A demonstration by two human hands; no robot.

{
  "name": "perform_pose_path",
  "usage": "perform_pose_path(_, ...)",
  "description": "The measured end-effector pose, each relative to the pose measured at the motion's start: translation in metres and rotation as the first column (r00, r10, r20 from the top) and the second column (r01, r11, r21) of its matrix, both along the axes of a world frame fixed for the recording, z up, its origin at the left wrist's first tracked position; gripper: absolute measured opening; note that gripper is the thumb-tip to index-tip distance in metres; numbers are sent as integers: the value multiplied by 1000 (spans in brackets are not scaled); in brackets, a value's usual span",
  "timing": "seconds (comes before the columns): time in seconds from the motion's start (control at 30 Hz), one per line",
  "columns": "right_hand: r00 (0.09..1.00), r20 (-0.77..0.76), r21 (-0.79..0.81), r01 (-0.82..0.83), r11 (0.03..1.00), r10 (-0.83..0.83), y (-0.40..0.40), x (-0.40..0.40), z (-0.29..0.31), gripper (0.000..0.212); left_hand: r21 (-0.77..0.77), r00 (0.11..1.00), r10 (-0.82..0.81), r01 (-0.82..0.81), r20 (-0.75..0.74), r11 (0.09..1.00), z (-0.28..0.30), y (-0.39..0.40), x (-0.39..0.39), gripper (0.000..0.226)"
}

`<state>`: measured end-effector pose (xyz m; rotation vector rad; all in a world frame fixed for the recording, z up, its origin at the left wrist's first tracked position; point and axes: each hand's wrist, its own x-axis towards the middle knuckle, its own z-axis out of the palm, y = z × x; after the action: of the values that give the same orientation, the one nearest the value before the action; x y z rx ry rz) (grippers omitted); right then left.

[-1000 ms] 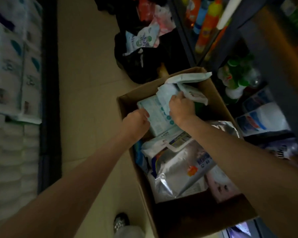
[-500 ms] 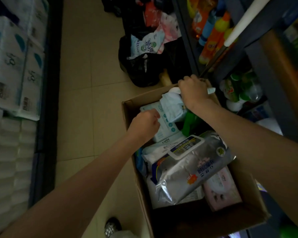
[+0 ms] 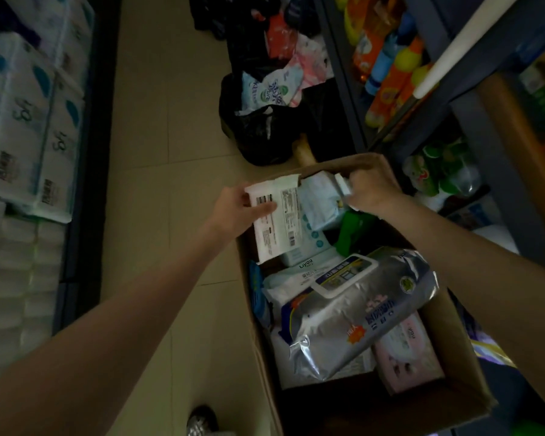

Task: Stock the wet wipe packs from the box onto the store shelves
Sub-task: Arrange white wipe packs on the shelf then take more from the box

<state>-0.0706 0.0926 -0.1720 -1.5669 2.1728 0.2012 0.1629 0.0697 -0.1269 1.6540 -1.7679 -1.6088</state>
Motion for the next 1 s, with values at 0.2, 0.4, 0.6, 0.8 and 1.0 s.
perform_pose_path(0.2,958,-254,145,-98,985,132,0,1,-39,50,69,999,47,-46,-11,997,-13,0,7,27)
perform_pose_path(0.4,962,-245,114,-96,989,121,-19,4,26,29,162,982,85,-58,-166,985,27,-10,30,26)
perform_pose_path(0.6,940,302,-176,-106,979,156,-54,74,162,23,-79,984,19,-33,-176,996,101,-14,82,13)
perform_pose_path(0.8,652,751,-153,12,988,108,-57,178,288,15,-354,990,62,-105,-130,929,210,-13,179,17)
perform_pose_path(1.0,593,725,-285,-205,936,350,-64,305,398,18,-660,995,85,-37,41,750,346,3,330,35)
